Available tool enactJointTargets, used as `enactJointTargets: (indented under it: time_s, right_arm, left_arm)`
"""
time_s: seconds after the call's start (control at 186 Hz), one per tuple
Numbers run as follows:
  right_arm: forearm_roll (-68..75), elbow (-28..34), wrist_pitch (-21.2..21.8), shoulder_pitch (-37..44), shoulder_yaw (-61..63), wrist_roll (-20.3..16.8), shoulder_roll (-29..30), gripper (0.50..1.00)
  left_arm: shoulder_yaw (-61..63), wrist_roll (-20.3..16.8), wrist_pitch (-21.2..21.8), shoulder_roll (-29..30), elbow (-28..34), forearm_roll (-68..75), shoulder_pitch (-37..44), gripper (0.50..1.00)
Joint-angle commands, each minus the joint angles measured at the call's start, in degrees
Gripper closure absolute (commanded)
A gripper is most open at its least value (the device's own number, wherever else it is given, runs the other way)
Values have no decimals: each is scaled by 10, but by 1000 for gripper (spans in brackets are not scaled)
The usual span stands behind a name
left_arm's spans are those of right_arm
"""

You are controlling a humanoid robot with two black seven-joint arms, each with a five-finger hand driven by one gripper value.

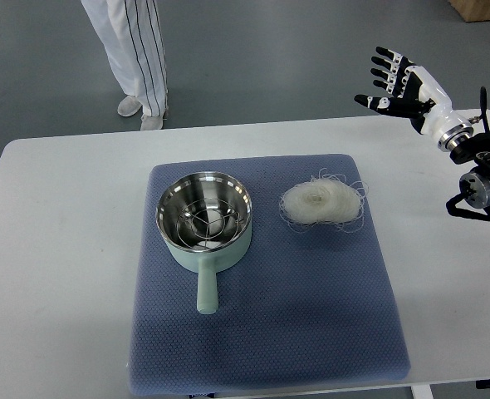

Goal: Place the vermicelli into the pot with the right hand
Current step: 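Reach the right hand over the white vermicelli bundle, then close the right hand fingers around the vermicelli bundle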

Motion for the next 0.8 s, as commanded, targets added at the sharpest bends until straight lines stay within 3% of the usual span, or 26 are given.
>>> enactJointTargets:
  time_s: [0.0,0.193,0.312,0.484,0.795]
  right_arm:
    - [-111,34,20,16,-47,2,-33,572]
    - [-330,144,75,84,-147,4,-115,572]
    - [-429,184,107,128,-187,4,-131,572]
    - [-494,186,119,166,-241,4,-121,574]
    - [-531,145,91,160,-297,-5,-63,574]
  left_arm:
    - [0,0,0,0,0,0,-1,500]
    - [0,0,0,0,0,0,-1,500]
    - [1,0,0,0,0,0,-1,500]
    - [1,0,0,0,0,0,-1,500]
    - [1,0,0,0,0,0,-1,500]
